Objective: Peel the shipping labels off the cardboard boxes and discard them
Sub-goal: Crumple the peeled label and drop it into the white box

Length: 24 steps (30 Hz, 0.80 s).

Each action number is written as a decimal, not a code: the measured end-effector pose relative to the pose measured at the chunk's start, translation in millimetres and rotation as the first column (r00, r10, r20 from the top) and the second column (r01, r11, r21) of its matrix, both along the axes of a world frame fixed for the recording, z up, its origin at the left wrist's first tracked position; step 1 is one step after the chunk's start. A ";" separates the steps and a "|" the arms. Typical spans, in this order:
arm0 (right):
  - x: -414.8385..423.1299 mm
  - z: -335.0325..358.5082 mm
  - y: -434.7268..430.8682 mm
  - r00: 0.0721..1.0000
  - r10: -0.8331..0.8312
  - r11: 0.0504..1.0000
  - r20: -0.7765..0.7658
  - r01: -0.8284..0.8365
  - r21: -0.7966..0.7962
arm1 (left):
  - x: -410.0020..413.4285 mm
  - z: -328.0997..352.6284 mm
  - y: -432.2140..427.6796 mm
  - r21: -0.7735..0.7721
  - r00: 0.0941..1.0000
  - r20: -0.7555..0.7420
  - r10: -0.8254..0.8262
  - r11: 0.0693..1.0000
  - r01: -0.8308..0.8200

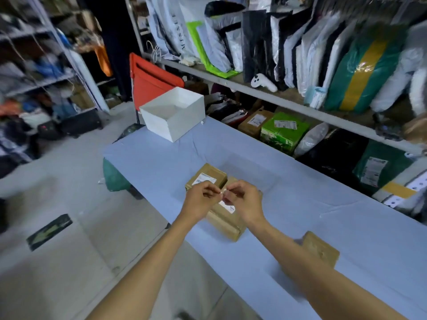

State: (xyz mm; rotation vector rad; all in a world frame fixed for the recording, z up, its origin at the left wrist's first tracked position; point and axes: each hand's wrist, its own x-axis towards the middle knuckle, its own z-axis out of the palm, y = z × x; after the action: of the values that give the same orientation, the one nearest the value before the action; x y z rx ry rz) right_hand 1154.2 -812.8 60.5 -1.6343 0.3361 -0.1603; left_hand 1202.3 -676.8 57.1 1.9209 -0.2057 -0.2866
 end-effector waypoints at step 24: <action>243.8 5.9 175.6 0.982 0.159 0.846 -0.102 -0.189 -0.499 | 229.3 3.4 214.5 0.330 0.998 0.056 -0.036 0.944 0.016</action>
State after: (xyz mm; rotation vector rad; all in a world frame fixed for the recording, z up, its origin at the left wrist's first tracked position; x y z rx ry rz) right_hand 1397.9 -637.2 66.4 -2.1888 0.1917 -0.0643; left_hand 1431.6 -462.3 60.5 2.2624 -0.2355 -0.2944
